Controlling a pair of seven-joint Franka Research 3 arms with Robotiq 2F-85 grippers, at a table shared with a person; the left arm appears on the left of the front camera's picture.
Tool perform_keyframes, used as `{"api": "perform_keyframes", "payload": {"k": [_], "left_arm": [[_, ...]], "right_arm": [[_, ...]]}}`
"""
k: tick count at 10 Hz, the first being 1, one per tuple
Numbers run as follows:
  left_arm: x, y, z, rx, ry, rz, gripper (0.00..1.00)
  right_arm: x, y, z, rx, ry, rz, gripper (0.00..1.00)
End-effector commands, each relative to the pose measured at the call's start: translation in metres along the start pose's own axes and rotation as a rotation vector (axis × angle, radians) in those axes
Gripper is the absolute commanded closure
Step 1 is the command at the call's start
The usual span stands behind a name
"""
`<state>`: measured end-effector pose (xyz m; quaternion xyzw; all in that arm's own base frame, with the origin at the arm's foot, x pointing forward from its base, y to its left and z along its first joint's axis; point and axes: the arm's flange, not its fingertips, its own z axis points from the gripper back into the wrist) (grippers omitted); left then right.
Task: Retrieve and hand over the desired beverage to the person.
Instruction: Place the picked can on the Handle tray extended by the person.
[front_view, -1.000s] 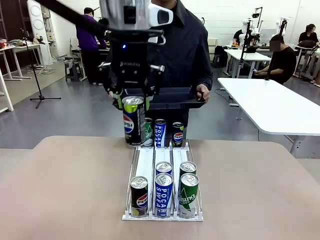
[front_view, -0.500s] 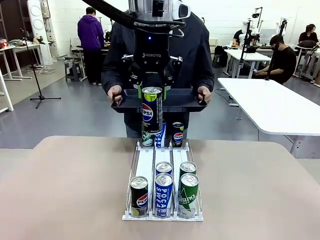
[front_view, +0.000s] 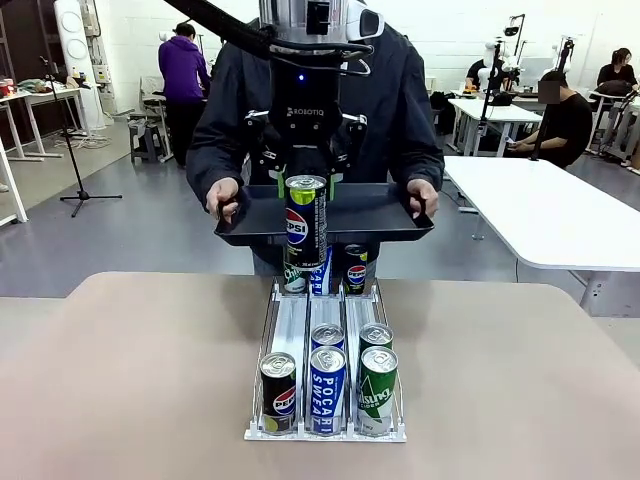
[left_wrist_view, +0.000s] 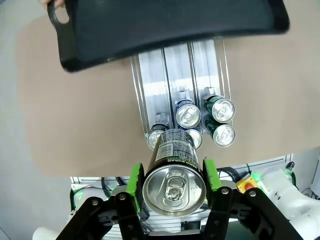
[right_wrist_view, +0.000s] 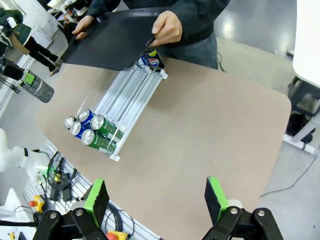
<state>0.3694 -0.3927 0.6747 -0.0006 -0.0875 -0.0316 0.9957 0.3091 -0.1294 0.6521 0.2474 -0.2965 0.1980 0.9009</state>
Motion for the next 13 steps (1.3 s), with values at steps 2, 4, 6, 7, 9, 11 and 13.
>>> {"api": "perform_keyframes", "payload": {"k": [2,4,6,7,9,11,13], "left_arm": [[-0.005,0.006,0.001,0.000,-0.010,-0.007,1.00],[-0.005,0.006,0.001,0.000,-0.010,-0.007,1.00],[-0.005,0.006,0.001,0.000,-0.010,-0.007,1.00],[0.001,0.001,0.000,0.000,0.000,0.002,0.42],[0.043,0.020,0.003,-0.005,-0.042,-0.010,0.42],[0.077,0.042,0.005,-0.001,-0.066,0.039,0.42],[0.105,0.059,0.003,0.027,-0.059,0.083,0.42]], "right_arm": [[0.002,-0.001,-0.001,0.036,-0.016,0.011,0.00],[0.002,-0.001,-0.001,0.036,-0.016,0.011,0.00],[0.002,-0.001,-0.001,0.036,-0.016,0.011,0.00],[0.002,-0.001,-0.001,0.036,-0.016,0.011,0.00],[0.002,-0.001,-0.001,0.036,-0.016,0.011,0.00],[0.002,-0.001,-0.001,0.036,-0.016,0.011,0.00],[0.002,-0.001,-0.001,0.036,-0.016,0.011,0.00]]}}
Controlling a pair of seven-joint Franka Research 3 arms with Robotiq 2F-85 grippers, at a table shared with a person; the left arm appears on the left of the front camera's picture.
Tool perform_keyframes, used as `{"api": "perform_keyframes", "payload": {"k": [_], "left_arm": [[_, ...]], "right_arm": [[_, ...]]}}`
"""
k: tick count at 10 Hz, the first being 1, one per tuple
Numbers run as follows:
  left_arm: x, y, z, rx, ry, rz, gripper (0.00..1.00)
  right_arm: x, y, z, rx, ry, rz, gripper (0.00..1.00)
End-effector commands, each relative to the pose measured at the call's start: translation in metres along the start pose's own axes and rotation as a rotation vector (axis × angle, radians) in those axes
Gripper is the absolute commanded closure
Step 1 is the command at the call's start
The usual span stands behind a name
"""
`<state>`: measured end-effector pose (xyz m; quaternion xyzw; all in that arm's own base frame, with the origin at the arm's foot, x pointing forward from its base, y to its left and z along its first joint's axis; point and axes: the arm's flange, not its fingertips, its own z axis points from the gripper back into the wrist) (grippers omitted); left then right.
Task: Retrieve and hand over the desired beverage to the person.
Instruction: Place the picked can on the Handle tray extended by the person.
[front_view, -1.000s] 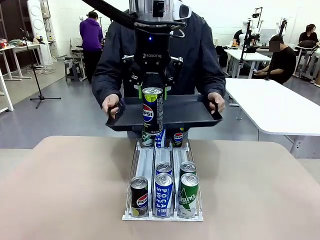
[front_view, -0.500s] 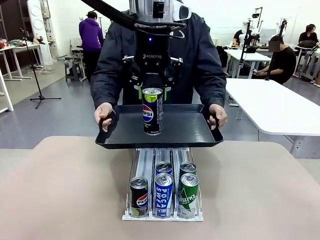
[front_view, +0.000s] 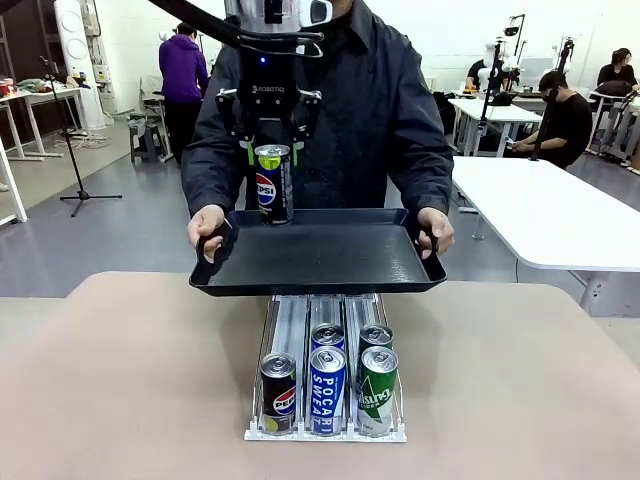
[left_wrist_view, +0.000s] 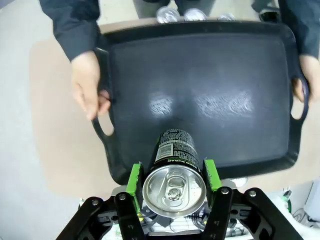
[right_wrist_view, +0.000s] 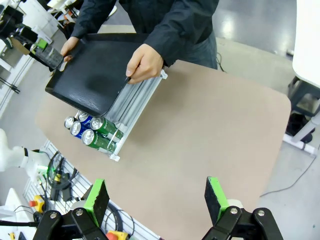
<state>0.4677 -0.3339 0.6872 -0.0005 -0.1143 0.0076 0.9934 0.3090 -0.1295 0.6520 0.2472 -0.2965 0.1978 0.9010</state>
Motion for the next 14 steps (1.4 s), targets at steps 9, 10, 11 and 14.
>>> {"api": "perform_keyframes", "payload": {"k": [9,10,11,14], "left_arm": [[0.042,0.028,-0.077,0.013,0.137,0.074,0.42],[0.042,0.029,-0.081,0.007,0.142,0.073,0.42],[0.042,0.029,-0.082,0.004,0.142,0.075,0.42],[0.043,0.030,-0.082,0.003,0.138,0.073,0.00]], "right_arm": [[0.002,0.000,-0.001,0.036,-0.017,0.011,0.00],[0.002,0.000,-0.001,0.036,-0.017,0.011,0.00],[0.002,0.000,-0.001,0.036,-0.017,0.011,0.00],[0.002,0.000,-0.001,0.036,-0.017,0.011,0.00]]}}
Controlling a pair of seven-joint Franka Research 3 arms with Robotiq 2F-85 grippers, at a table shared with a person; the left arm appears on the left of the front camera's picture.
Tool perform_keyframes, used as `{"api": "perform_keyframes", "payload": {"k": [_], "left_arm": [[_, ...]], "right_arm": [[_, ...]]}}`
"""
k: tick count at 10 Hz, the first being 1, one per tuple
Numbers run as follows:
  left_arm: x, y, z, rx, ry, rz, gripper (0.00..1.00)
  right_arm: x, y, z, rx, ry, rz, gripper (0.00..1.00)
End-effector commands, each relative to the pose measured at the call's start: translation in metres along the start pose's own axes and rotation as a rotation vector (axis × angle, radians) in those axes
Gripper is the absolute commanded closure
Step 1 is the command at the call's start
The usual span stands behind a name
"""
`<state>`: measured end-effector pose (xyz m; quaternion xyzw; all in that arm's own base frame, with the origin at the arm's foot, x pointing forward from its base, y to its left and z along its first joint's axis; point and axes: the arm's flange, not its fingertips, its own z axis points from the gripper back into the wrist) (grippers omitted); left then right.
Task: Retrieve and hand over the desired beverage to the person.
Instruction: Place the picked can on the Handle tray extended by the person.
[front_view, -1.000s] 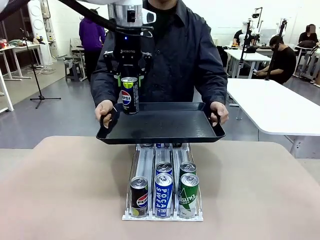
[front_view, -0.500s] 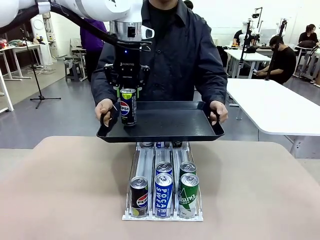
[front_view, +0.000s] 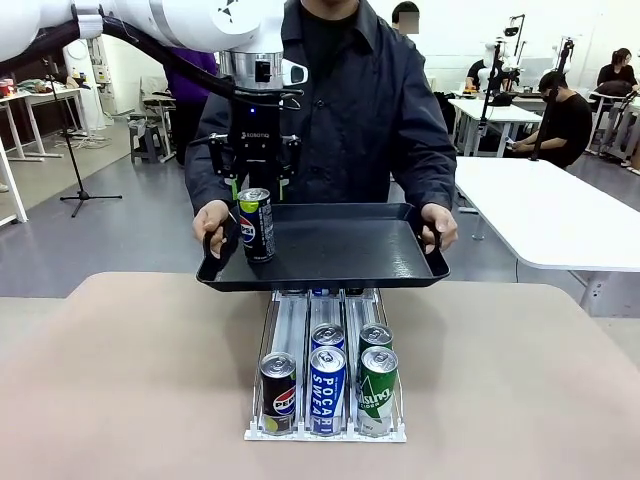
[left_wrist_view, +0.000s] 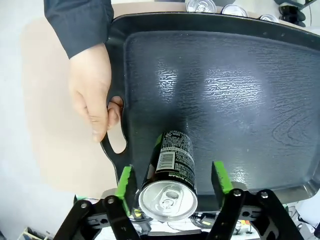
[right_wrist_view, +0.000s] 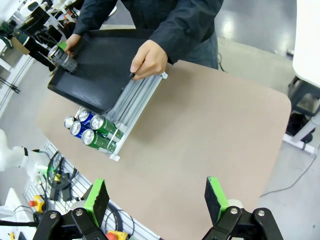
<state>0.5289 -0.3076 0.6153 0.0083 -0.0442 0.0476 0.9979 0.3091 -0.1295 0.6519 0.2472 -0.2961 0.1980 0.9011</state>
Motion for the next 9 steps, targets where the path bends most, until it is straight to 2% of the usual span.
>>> {"api": "perform_keyframes", "payload": {"k": [1,5,6,8,9], "left_arm": [[-0.001,0.005,0.002,-0.025,-0.003,-0.007,0.00],[-0.003,0.005,0.006,-0.028,-0.011,-0.016,0.00],[-0.014,0.009,0.016,-0.067,-0.028,-0.054,0.00],[-0.073,0.044,0.062,-0.191,-0.176,-0.273,0.00],[-0.100,0.071,0.080,-0.193,-0.223,-0.364,0.00]], "right_arm": [[0.002,0.000,-0.001,0.036,-0.017,0.011,0.00],[0.002,0.000,-0.001,0.036,-0.017,0.011,0.00],[0.002,0.000,-0.001,0.036,-0.017,0.011,0.00],[0.002,0.000,-0.001,0.036,-0.017,0.011,0.00],[0.002,0.000,-0.001,0.036,-0.017,0.011,0.00]]}}
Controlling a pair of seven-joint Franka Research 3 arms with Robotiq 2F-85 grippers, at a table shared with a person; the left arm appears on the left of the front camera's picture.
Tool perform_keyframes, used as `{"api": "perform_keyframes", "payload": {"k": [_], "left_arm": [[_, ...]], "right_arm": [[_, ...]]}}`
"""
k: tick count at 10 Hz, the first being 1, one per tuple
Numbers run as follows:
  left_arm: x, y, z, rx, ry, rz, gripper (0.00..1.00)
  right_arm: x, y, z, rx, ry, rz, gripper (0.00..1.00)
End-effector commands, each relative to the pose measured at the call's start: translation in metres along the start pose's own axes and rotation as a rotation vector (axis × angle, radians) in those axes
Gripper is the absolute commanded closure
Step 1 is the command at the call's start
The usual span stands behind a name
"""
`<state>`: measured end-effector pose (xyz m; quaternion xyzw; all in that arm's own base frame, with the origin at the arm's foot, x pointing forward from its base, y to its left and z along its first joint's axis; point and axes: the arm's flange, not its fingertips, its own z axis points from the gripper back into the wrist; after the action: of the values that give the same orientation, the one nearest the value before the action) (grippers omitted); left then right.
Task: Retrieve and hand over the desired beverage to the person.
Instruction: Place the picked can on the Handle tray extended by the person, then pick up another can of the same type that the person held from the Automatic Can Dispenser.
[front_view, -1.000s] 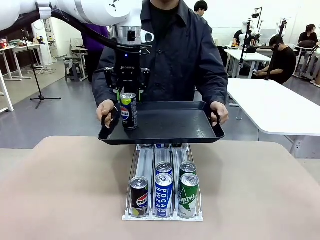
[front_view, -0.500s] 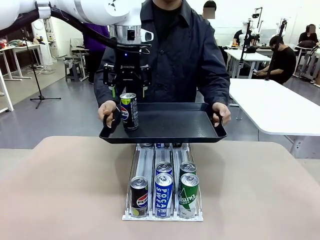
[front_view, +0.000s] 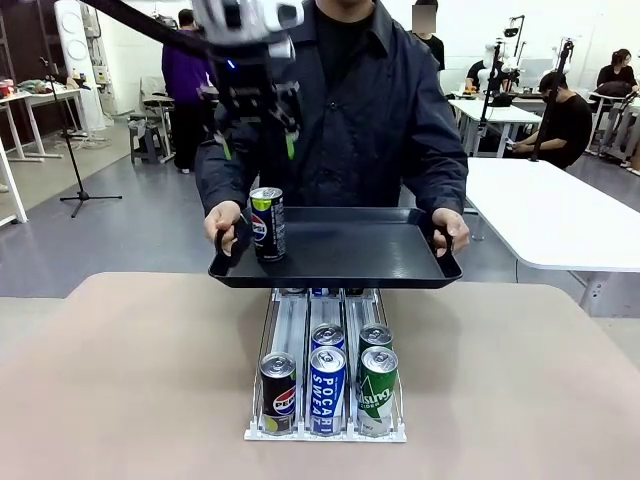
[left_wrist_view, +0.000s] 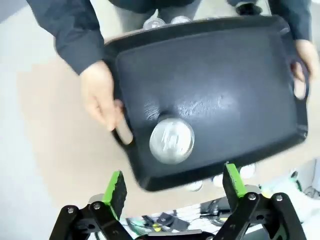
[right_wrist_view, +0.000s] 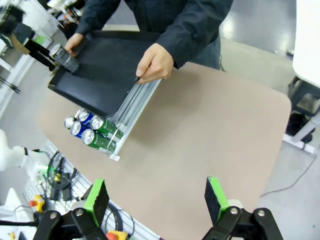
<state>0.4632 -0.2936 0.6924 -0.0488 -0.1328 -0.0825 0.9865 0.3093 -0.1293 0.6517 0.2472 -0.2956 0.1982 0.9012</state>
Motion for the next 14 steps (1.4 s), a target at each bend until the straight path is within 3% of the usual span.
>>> {"api": "perform_keyframes", "payload": {"k": [1,5,8,9,14], "left_arm": [[-0.077,0.058,0.025,-0.082,-0.061,-0.205,0.00],[-0.125,0.107,0.042,-0.163,-0.080,-0.385,0.00],[-0.127,0.124,0.023,-0.159,-0.040,-0.356,0.00],[-0.130,0.121,0.039,-0.141,-0.045,-0.373,0.00],[-0.130,0.121,0.039,-0.141,-0.045,-0.373,0.00]], "right_arm": [[0.002,0.000,-0.001,0.036,-0.018,0.011,0.00],[0.002,0.000,-0.001,0.036,-0.018,0.011,0.00],[0.002,0.000,-0.001,0.036,-0.018,0.011,0.00],[0.002,0.000,-0.001,0.036,-0.018,0.011,0.00],[0.002,0.000,-0.001,0.036,-0.018,0.011,0.00]]}}
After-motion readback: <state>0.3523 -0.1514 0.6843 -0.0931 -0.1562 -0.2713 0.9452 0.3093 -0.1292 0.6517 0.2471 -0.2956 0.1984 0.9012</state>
